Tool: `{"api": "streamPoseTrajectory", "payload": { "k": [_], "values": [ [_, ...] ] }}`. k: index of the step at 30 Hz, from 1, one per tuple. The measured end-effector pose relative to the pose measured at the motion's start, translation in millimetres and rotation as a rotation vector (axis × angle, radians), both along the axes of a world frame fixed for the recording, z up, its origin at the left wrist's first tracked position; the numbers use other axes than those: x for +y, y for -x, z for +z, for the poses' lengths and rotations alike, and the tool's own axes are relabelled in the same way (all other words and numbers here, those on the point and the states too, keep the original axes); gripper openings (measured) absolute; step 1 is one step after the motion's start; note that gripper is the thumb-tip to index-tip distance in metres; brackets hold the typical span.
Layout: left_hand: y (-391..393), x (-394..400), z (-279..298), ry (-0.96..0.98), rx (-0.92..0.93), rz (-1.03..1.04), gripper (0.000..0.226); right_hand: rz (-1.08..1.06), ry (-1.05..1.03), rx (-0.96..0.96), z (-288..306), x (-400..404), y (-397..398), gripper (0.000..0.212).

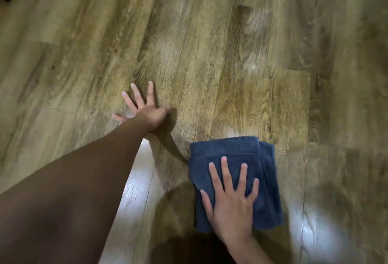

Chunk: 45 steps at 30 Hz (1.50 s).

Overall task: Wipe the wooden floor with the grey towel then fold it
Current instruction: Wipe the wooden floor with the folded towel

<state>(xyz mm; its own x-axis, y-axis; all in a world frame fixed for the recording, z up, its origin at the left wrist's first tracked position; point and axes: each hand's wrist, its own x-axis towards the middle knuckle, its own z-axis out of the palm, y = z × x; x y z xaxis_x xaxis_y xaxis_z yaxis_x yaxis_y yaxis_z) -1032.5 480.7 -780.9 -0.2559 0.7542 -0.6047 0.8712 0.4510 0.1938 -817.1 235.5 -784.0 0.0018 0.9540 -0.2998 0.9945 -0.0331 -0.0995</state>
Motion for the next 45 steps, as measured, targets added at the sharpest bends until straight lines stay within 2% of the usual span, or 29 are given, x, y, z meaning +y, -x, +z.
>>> {"api": "streamPoseTrajectory", "payload": {
  "k": [5, 14, 17, 23, 33, 39, 45],
  "values": [
    [7.0, 4.4, -2.7, 0.066, -0.054, -0.022, 0.094, -0.010, -0.019, 0.021, 1.5, 58.0, 12.8, 0.073],
    [2.8, 1.1, 7.7, 0.079, -0.023, -0.070, 0.085, -0.101, -0.060, 0.088, 3.0, 287.0, 35.0, 0.071],
    [2.7, 1.5, 9.1, 0.084, -0.023, -0.080, 0.084, -0.105, -0.035, 0.084, 2.5, 337.1, 35.7, 0.069],
    [3.4, 1.7, 13.2, 0.113, -0.049, -0.088, 0.084, -0.084, -0.107, 0.067, 4.0, 286.9, 34.2, 0.063],
    [7.4, 2.8, 14.8, 0.137, -0.091, -0.102, 0.083, 0.074, -0.012, 0.032, 3.4, 43.3, 50.3, 0.068],
    [10.6, 2.5, 7.1, 0.120, -0.083, -0.113, 0.082, 0.026, 0.002, 0.087, 6.8, 76.5, 59.5, 0.066],
    [5.4, 3.1, 5.0, 0.105, -0.076, -0.031, 0.071, -0.159, -0.054, 0.102, 5.4, 216.6, 71.4, 0.064]
  ]
}}
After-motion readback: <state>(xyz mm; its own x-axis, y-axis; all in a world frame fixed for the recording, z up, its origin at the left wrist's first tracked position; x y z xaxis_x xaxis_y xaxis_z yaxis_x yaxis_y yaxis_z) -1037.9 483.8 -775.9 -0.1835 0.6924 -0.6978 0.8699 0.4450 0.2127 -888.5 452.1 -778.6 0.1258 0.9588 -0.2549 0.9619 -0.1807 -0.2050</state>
